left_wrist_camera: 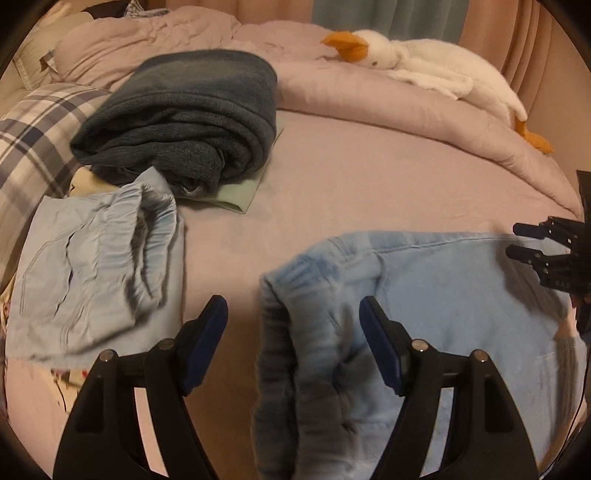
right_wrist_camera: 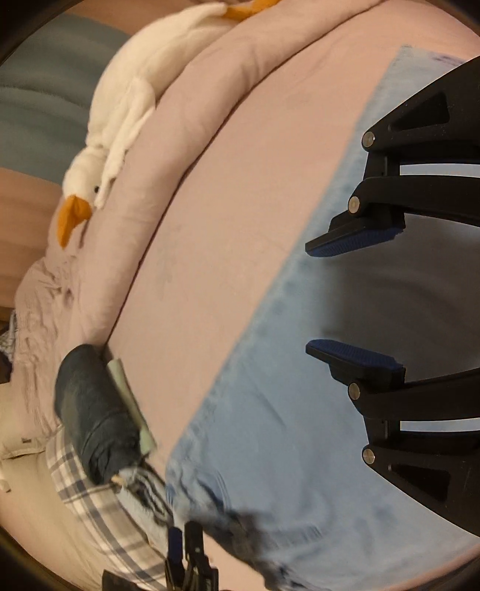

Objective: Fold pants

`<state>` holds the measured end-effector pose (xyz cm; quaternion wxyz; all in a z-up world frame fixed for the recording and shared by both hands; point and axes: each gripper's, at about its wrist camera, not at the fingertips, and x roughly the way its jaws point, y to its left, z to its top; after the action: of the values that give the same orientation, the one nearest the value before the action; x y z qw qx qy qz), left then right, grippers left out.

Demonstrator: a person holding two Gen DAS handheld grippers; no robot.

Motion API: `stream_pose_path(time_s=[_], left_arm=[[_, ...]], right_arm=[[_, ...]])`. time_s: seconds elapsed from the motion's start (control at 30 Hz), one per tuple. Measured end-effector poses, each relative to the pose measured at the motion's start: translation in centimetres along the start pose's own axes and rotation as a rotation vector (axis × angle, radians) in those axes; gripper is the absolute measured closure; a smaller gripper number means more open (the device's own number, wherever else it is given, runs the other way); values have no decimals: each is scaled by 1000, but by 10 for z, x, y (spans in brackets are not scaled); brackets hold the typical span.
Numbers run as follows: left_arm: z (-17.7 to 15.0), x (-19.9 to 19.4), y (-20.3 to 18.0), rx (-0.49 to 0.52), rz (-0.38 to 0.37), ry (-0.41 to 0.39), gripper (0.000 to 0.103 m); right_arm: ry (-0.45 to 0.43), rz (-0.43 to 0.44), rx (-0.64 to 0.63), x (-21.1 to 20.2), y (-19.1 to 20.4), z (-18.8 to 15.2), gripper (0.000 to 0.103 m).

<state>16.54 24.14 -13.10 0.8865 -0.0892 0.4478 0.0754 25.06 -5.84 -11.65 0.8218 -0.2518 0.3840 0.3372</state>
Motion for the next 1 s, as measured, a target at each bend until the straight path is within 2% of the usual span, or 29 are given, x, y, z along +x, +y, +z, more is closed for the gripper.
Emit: stream_pose_path(time_s=[0.1,0.13,0.2,0.23,0.27,0.3,0.33,0.37,0.4,0.47,0.53,0.6,0.67,0.8,1.0], left_arm=[[9,13,4,19,-6,15,29],[11,17,6,16,-24,21,29],[13,25,11,-2,-57,44,32],[14,31,12,-8,-61,62,37],[14,34,13,-8,-72,71,61],[14,37,11,-6,-102,89,62],[14,37,9,4,-89,83,63],[13,33,6,27,-80,71,63],[12,29,3,41,-76,57,63],[13,22,3,50,-75,27,63],[9,28,-3,89,-31,33,62],[5,41,-17,154,61,58,63],[4,38,-28,181,108,45,63],[5,6,-29,162,80,-22,63],[-13,-50,-32,166,41,-122,63]], right_arm=[[64,19,-25,28,-9,10,54],[110,35,-34,41,-12,12,51],[147,58,-41,56,-17,15,38],[148,83,-20,59,-23,17,35],[156,106,-2,61,-27,18,34],[171,131,14,64,-31,18,34],[173,152,20,64,-33,17,34],[172,163,17,63,-32,17,43],[170,189,8,60,-29,16,65],[159,208,-46,49,-15,16,91],[146,171,-106,41,-5,17,94],[149,138,-118,43,-3,13,97],[154,106,-109,53,4,9,97],[124,32,-90,40,16,10,98],[-15,9,-43,-31,23,4,98]])
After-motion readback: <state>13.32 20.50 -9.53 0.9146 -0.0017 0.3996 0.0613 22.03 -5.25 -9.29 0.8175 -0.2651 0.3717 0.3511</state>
